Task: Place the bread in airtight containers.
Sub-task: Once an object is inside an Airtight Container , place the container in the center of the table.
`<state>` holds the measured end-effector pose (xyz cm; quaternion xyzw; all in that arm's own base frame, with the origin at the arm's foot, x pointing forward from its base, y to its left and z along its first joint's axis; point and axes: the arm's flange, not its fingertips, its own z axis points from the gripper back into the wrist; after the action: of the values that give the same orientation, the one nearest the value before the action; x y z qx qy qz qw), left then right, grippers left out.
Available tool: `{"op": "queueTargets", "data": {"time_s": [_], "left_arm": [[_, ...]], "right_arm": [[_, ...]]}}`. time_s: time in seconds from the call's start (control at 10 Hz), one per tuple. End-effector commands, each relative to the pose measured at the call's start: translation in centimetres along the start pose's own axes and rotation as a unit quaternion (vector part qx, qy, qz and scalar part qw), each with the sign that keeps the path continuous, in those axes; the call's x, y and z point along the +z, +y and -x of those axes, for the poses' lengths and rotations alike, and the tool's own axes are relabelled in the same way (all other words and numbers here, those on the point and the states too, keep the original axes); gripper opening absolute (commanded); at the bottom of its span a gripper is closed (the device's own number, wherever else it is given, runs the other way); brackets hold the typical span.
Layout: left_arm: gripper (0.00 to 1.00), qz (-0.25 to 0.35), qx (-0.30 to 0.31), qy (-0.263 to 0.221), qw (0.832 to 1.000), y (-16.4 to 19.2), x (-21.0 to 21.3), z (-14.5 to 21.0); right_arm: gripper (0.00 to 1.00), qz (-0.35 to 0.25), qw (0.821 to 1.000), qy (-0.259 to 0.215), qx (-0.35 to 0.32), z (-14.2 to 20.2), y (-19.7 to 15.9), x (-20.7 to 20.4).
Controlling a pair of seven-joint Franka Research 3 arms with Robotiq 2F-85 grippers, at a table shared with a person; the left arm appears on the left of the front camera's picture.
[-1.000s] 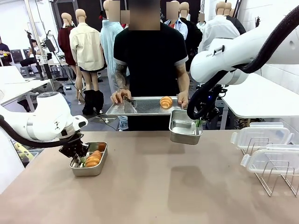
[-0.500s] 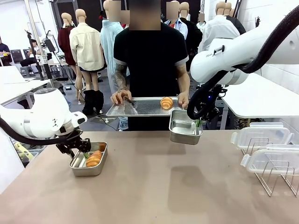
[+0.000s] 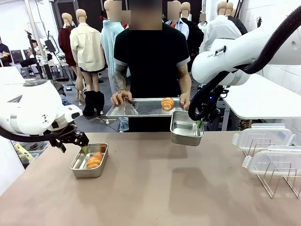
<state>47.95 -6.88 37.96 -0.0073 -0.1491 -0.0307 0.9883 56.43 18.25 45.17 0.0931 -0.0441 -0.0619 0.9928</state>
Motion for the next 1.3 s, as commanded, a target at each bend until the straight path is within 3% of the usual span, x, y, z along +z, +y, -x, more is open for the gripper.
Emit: {"op": "queueTargets", "data": {"time_s": [0.0,0.3,0.7,1.2], "left_arm": [[1.0,-0.028,-0.009,0.006,1.0,1.5,4.1,1.0],[1.0,-0.016,0.006,0.006,1.0,7.7,7.8,0.9],[1.0,0.041,0.012,0.033,0.999,14.9,7.1,0.5],[1.0,0.023,0.02,0.016,0.999,14.2,7.7,1.8]], "right_arm": [[0.0,-0.001,1.0,-0.006,0.006,0.3,-0.1,0.2],[0.0,-0.001,1.0,-0.006,0.006,0.3,-0.1,0.2],[0.0,-0.001,1.0,-0.006,0.006,0.3,-0.1,0.2],[0.0,-0.001,1.0,-0.006,0.006,0.3,-0.1,0.2]]}}
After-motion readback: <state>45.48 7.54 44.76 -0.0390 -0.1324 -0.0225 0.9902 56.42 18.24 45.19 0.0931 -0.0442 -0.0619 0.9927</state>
